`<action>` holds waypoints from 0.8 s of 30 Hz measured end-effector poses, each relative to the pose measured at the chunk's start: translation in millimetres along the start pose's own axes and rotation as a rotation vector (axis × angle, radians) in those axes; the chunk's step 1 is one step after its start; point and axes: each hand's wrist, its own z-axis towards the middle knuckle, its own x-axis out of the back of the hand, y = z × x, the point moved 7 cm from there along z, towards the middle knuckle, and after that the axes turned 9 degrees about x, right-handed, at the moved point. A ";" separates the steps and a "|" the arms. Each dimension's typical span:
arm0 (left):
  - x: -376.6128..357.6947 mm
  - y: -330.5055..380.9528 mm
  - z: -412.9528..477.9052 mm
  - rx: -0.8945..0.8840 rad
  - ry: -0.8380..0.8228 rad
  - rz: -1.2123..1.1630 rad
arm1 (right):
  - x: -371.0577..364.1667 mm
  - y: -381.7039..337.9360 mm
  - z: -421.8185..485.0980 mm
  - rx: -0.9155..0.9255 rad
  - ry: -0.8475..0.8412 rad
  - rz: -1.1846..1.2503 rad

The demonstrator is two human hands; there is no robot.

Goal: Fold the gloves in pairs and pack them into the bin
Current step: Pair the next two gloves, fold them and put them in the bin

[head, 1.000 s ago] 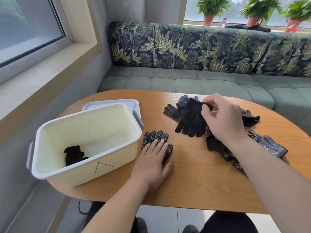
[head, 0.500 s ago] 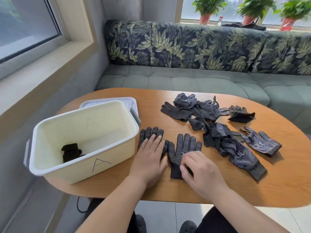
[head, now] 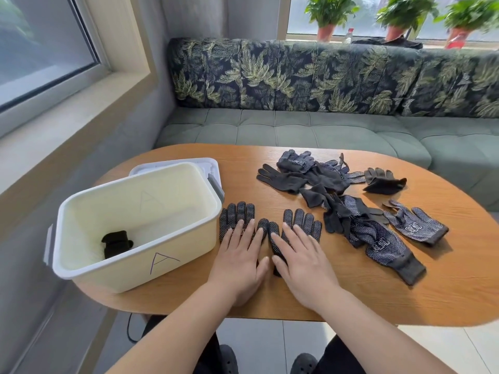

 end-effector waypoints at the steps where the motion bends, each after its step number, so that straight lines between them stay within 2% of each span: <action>1: -2.4 -0.6 -3.7 -0.003 -0.009 0.004 | -5.6 -3.6 -4.7 0.020 -0.012 0.010; 10: -2.2 0.1 -25.4 -0.032 0.077 -0.030 | -9.7 -10.1 -26.0 0.055 0.127 0.022; 15: -5.8 1.5 -21.9 -0.049 0.047 0.006 | -17.7 -7.6 -21.3 0.051 0.073 0.022; 18: -1.6 2.1 -24.0 -0.050 0.076 -0.053 | -12.6 -8.9 -23.0 0.055 0.138 0.053; 24: 14.2 1.6 -40.6 -0.120 0.408 -0.179 | 4.2 -11.8 -36.4 0.040 0.347 0.067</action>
